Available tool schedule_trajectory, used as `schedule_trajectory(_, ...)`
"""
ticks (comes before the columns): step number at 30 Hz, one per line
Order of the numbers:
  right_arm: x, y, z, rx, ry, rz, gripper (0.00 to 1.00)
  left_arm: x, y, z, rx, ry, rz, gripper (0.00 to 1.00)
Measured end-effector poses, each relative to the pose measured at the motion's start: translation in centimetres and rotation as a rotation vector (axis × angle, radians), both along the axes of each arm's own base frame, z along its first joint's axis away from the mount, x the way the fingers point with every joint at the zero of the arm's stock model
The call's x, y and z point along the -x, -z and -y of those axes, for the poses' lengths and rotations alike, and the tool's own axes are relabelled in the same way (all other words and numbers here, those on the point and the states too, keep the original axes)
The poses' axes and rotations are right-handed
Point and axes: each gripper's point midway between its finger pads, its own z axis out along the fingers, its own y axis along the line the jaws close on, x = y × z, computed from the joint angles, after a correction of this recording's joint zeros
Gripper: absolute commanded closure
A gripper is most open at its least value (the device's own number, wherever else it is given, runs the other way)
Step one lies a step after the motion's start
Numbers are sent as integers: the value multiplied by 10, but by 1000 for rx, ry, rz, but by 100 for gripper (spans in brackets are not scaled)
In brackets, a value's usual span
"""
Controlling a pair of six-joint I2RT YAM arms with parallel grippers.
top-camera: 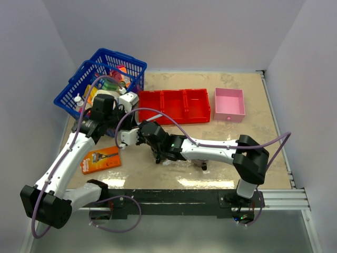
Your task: Prepare toiletry sets of a toothbrush and toothpaste on the tray
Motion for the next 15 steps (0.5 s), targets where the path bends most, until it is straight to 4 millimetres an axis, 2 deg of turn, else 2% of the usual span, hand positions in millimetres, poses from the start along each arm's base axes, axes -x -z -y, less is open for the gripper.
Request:
schedule_trajectory(1,0,0,0,-3,3,1,100,-1,-1,0,5,-6,1,65)
schedule_trajectory(2,0,-1,0,-9,8,2,100,-2,-2,0,8,-13,4,52)
schedule_trajectory(5,0,4,3,-18,27,-6,100,-11,-8,-1,12,-40,46,33)
schedule_trajectory(10,2,0,10,-82,54,-24,100,-17,-21,-7,23,-91,110,18)
schedule_trajectory(15,8,-12,21,-157,69,-45,100,-19,-44,-8,62,-119,195,13)
